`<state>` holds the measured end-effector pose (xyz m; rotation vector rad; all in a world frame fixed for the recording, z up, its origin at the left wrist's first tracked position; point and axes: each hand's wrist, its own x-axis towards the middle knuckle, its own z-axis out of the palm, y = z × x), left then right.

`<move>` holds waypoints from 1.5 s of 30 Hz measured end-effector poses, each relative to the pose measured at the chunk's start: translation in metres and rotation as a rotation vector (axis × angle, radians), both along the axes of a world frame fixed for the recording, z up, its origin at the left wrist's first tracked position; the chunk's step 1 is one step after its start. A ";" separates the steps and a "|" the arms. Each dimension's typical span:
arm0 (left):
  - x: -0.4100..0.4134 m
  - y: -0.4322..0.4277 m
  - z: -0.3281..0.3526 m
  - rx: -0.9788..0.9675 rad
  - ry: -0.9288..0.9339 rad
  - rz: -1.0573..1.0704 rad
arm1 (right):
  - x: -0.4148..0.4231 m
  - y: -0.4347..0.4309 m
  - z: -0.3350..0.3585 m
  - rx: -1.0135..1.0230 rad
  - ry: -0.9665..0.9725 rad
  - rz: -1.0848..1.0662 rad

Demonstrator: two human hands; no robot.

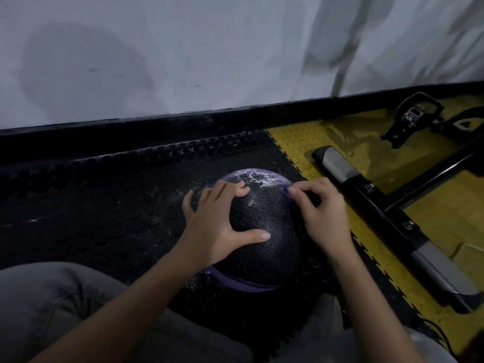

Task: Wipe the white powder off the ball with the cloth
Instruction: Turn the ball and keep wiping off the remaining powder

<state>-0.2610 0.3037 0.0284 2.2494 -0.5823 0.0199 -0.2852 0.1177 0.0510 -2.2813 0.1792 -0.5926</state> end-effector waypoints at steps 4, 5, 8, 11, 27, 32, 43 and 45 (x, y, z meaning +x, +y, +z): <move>-0.002 0.002 -0.001 0.018 0.024 0.059 | -0.011 0.042 -0.004 -0.365 -0.101 0.109; -0.002 0.003 0.000 0.007 0.032 0.055 | -0.010 0.043 -0.003 -0.394 -0.103 0.123; 0.000 0.005 0.003 -0.018 0.065 0.023 | 0.002 0.015 -0.004 -0.217 -0.048 0.033; 0.001 0.001 0.003 -0.015 0.062 0.016 | 0.006 -0.010 -0.001 0.048 0.052 -0.063; -0.001 -0.003 -0.002 0.002 0.030 0.033 | 0.001 0.010 0.000 -0.096 -0.044 -0.002; -0.002 0.003 -0.004 0.002 0.024 0.071 | -0.006 0.039 -0.003 -0.417 -0.118 0.169; -0.005 0.001 -0.005 0.011 -0.003 0.061 | -0.009 0.040 -0.002 -0.310 -0.102 0.159; -0.006 0.003 -0.003 0.028 0.006 0.059 | -0.005 0.038 -0.001 -0.388 -0.101 0.176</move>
